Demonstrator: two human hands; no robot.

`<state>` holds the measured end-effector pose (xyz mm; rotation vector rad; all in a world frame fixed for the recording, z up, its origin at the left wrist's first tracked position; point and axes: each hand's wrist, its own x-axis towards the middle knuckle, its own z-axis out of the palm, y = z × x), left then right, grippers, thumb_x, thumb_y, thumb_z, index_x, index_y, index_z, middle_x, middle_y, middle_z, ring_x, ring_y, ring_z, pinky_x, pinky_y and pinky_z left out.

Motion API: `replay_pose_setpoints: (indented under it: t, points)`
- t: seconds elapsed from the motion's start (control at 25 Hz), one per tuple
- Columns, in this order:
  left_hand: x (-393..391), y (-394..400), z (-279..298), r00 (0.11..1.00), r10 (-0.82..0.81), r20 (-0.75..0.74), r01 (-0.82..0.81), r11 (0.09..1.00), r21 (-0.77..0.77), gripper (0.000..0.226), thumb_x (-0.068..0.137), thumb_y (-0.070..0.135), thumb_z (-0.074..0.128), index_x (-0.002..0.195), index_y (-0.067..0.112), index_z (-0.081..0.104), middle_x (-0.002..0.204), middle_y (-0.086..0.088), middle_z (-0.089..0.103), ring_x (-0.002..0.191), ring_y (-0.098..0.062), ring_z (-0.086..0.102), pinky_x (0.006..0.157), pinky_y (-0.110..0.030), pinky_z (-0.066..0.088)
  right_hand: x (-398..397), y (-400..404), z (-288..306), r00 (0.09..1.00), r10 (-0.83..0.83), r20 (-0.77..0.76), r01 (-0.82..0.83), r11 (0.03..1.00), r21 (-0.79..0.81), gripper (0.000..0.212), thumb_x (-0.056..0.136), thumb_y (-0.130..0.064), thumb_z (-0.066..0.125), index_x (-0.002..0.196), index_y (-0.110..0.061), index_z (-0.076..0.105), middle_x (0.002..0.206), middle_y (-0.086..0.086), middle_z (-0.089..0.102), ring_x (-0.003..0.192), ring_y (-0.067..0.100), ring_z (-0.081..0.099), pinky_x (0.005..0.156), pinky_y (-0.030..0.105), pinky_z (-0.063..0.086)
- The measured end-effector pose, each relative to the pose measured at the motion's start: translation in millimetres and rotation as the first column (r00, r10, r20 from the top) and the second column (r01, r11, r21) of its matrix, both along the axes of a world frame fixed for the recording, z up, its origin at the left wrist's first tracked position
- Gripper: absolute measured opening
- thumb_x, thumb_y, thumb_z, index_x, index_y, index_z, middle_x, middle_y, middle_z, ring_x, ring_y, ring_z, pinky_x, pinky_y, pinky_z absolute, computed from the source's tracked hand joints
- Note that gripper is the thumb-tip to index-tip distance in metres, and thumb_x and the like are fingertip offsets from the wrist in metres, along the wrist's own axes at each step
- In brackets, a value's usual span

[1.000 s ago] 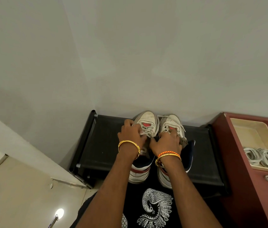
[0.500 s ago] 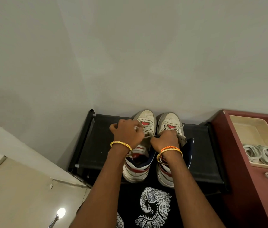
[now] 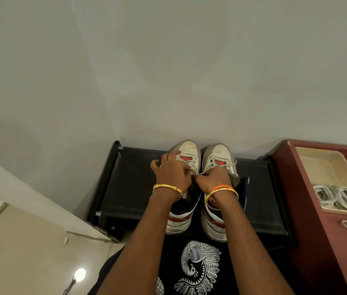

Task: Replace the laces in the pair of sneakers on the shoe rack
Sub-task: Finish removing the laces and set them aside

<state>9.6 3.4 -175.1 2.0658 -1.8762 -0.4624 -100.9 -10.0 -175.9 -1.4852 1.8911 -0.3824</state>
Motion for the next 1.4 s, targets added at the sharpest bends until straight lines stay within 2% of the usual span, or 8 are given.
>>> replay_pose_setpoints:
  t: [0.2, 0.36, 0.44, 0.56, 0.64, 0.68, 0.88, 1.4]
  points:
    - [15, -2, 21, 0.725, 0.176, -0.666, -0.329, 0.938, -0.111, 0.005, 0.083, 0.020, 0.069, 0.086, 0.021, 0.072, 0.144, 0.004, 0.038, 0.120, -0.009, 0.045, 0.100, -0.031, 0.038, -3, 0, 0, 0.999, -0.032, 0.030, 0.032, 0.999, 0.004, 0.040, 0.078, -0.019, 0.062, 0.045, -0.012, 0.042, 0.051, 0.006, 0.043, 0.054, 0.022, 0.044, 0.056, 0.023, 0.036]
    - [36, -1, 39, -0.281, 0.044, -0.959, -0.491, 0.852, 0.183, 0.014, 0.095, 0.007, 0.047, 0.085, 0.011, 0.055, 0.092, -0.005, 0.071, 0.078, -0.015, 0.068, 0.066, -0.021, 0.056, -4, 1, -2, 0.999, -0.025, 0.032, 0.025, 1.000, -0.007, 0.037, 0.078, -0.018, 0.062, 0.045, -0.013, 0.045, 0.052, 0.005, 0.046, 0.055, 0.021, 0.047, 0.057, 0.024, 0.038]
    - [46, -1, 40, -0.469, -0.004, -0.883, -0.487, 0.835, 0.255, 0.018, 0.097, 0.009, 0.041, 0.081, 0.013, 0.049, 0.064, 0.001, 0.064, 0.056, -0.014, 0.060, 0.058, -0.028, 0.054, -4, 1, -3, 0.999, -0.025, 0.038, 0.026, 1.000, -0.015, 0.037, 0.078, -0.017, 0.062, 0.046, -0.013, 0.045, 0.051, 0.004, 0.045, 0.052, 0.018, 0.044, 0.053, 0.021, 0.035]
    - [43, 0, 42, 0.072, 0.158, -0.985, -0.515, 0.851, 0.099, 0.009, 0.094, 0.016, 0.048, 0.086, 0.017, 0.053, 0.069, 0.002, 0.053, 0.053, -0.009, 0.048, 0.054, -0.023, 0.044, -4, 0, -5, 0.999, -0.028, 0.034, 0.029, 0.999, -0.025, 0.037, 0.078, -0.019, 0.063, 0.046, -0.014, 0.045, 0.052, 0.004, 0.046, 0.055, 0.020, 0.047, 0.055, 0.023, 0.038]
    - [29, 3, 28, 0.871, 0.157, -0.465, -0.225, 0.970, -0.095, 0.016, 0.088, 0.029, 0.058, 0.103, 0.023, 0.061, 0.104, -0.001, 0.053, 0.091, -0.015, 0.053, 0.074, -0.021, 0.046, -3, 0, -6, 0.999, -0.025, 0.028, 0.026, 0.999, -0.026, 0.035, 0.078, -0.022, 0.064, 0.048, -0.015, 0.047, 0.055, 0.005, 0.049, 0.061, 0.024, 0.053, 0.060, 0.027, 0.043]
    - [21, 4, 16, 0.992, 0.050, -0.115, -0.053, 0.998, -0.023, 0.028, 0.086, 0.037, 0.060, 0.113, 0.027, 0.061, 0.121, -0.004, 0.045, 0.111, -0.020, 0.045, 0.089, -0.030, 0.041, -3, -1, -7, 0.999, -0.025, 0.023, 0.026, 0.999, -0.029, 0.034, 0.077, -0.023, 0.064, 0.048, -0.016, 0.048, 0.056, 0.005, 0.051, 0.064, 0.025, 0.055, 0.062, 0.028, 0.044]
    - [-8, -1, 4, 0.980, -0.034, 0.196, 0.010, 0.992, 0.124, 0.032, 0.091, 0.036, 0.057, 0.121, 0.027, 0.063, 0.149, -0.005, 0.024, 0.133, -0.029, 0.022, 0.107, -0.049, 0.020, -4, -2, -7, 0.999, -0.027, 0.021, 0.028, 0.999, -0.036, 0.033, 0.078, -0.021, 0.064, 0.048, -0.019, 0.050, 0.055, 0.003, 0.050, 0.066, 0.025, 0.054, 0.062, 0.025, 0.042]
    - [46, 6, 31, 0.563, 0.601, -0.567, -0.773, 0.625, -0.106, 0.026, 0.086, 0.024, 0.063, 0.111, 0.018, 0.059, 0.142, -0.004, 0.035, 0.134, -0.023, 0.032, 0.112, -0.048, 0.011, 0, 0, -13, 0.996, -0.012, -0.088, 0.010, 0.999, -0.031, 0.034, 0.079, -0.040, 0.065, 0.097, -0.011, 0.067, 0.115, 0.014, 0.057, 0.102, 0.032, 0.057, 0.091, 0.042, 0.050]
